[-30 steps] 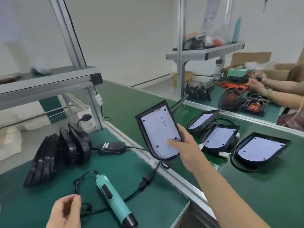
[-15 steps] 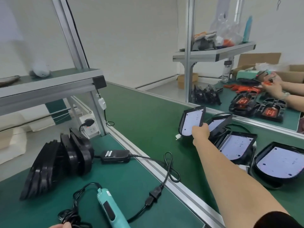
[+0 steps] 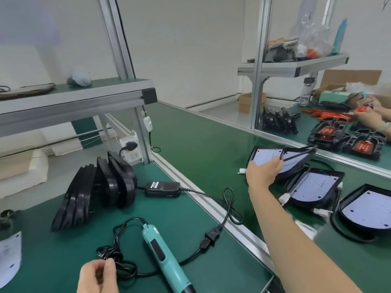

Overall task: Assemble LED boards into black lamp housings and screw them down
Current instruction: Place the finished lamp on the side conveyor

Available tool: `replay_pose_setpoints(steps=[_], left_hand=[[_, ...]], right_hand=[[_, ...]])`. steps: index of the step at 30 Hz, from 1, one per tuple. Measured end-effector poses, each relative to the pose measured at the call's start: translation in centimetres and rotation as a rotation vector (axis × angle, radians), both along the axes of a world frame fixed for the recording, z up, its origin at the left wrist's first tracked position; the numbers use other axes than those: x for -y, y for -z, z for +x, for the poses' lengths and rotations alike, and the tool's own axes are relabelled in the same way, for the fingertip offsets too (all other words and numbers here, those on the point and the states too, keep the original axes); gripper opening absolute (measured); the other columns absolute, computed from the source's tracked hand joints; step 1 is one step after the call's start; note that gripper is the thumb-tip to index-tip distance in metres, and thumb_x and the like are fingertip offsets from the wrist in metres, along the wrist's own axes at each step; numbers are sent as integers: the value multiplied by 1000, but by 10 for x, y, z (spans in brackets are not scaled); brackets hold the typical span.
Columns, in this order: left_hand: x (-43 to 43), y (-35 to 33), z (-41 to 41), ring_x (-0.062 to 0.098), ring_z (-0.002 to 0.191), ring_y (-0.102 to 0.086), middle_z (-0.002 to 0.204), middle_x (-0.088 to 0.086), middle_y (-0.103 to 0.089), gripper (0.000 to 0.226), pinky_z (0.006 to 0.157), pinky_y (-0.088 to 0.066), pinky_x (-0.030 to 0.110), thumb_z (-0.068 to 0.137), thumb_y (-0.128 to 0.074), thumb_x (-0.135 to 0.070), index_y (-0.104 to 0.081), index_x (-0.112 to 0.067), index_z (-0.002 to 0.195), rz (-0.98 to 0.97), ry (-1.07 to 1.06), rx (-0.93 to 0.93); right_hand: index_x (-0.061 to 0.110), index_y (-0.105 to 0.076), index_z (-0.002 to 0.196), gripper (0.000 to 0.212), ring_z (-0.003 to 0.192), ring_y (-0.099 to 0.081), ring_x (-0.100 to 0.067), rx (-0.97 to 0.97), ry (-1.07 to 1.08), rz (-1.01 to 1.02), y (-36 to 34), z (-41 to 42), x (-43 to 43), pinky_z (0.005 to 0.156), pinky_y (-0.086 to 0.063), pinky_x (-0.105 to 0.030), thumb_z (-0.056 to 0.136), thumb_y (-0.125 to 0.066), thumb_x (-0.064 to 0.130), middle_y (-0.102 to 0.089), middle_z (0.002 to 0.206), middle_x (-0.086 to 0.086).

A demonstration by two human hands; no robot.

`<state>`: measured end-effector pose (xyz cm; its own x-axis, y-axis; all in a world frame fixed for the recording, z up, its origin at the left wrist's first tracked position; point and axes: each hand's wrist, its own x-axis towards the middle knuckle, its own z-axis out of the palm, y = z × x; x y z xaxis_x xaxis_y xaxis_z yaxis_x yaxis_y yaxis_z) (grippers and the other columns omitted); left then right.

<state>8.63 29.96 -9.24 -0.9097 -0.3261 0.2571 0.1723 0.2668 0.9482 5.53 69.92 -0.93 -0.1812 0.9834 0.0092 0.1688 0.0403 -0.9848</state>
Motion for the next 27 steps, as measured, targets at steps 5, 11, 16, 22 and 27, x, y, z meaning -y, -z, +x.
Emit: replay_pose_setpoints(steps=[5,11,16,22,27], left_hand=[[0,-13,7,25,75,-60,82,9,-67,11,71,-40,7,95,-64,-18,-59,-17,85,-21,-13,109],[11,-20,17,24,81,-62,87,4,-65,17,80,-48,35,101,-54,-9,-59,-18,88,176,101,175],[29,-26,21,14,75,-61,87,5,-63,13,75,-49,25,103,-50,-7,-57,-11,93,316,141,244],[62,-27,37,19,77,-58,85,7,-64,12,80,-47,36,102,-45,-5,-56,-4,100,435,199,327],[100,-30,36,18,77,-61,86,9,-65,12,76,-51,32,103,-47,-9,-57,-2,100,469,125,332]], right_hand=[[9,-24,157,74,141,-38,-30,-121,-219,81,-7,29,93,116,-34,-48,92,-58,3,-18,163,-7],[23,-24,156,69,144,-25,-6,-191,-579,160,-9,60,222,116,-30,-30,96,-55,6,-22,158,12],[24,-27,156,66,134,-37,-7,-203,-834,191,-9,67,307,114,-36,-27,98,-54,8,-26,156,12],[16,-31,153,63,138,-30,-2,-135,-976,243,11,64,374,117,-25,-24,96,-55,3,-34,151,6],[10,-38,150,49,138,-40,-12,-5,-1128,330,38,56,406,113,-29,-23,102,-49,11,-43,148,-1]])
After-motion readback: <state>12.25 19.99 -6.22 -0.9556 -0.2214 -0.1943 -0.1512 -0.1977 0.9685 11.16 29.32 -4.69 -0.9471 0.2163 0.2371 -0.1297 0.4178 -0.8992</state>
